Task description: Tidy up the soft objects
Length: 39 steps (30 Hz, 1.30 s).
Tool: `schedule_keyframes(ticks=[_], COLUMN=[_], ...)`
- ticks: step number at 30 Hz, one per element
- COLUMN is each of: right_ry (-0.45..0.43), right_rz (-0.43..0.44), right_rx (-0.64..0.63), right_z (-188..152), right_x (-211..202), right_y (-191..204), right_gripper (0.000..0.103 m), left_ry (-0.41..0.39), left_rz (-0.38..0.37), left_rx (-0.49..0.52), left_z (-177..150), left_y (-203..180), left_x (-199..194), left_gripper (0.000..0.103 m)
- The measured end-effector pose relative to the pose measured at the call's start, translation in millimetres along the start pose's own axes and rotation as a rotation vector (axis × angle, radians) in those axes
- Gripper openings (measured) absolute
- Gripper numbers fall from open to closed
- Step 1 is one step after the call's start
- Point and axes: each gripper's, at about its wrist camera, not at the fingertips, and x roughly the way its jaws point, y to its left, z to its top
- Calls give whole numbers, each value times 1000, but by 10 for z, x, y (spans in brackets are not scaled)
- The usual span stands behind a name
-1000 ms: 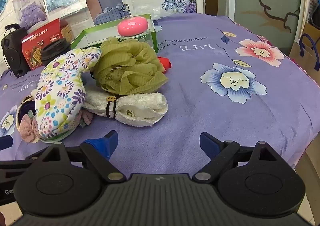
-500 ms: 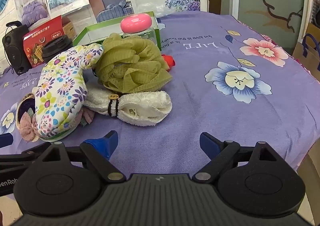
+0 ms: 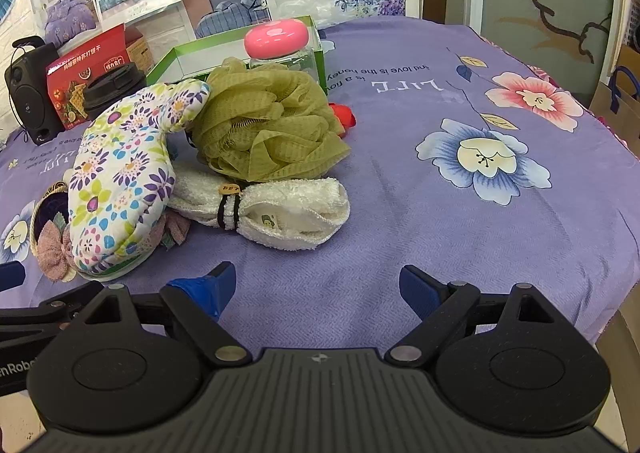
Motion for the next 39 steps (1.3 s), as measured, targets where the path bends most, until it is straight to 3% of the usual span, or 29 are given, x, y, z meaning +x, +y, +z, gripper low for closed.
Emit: schedule_keyframes(ticks=[35, 39], right_ry=[14, 7], right_rz=[20, 22], right_rx=[-2, 5], right_z=[-37, -27], right_x=[33, 16], right_y=[15, -6], right_gripper=[76, 76], left_ry=[19, 2], left_rz=[-12, -17], left_rx=[-8, -4], left_z=[-8, -22], left_y=[23, 116], left_x=[23, -118], left_gripper=[92, 91])
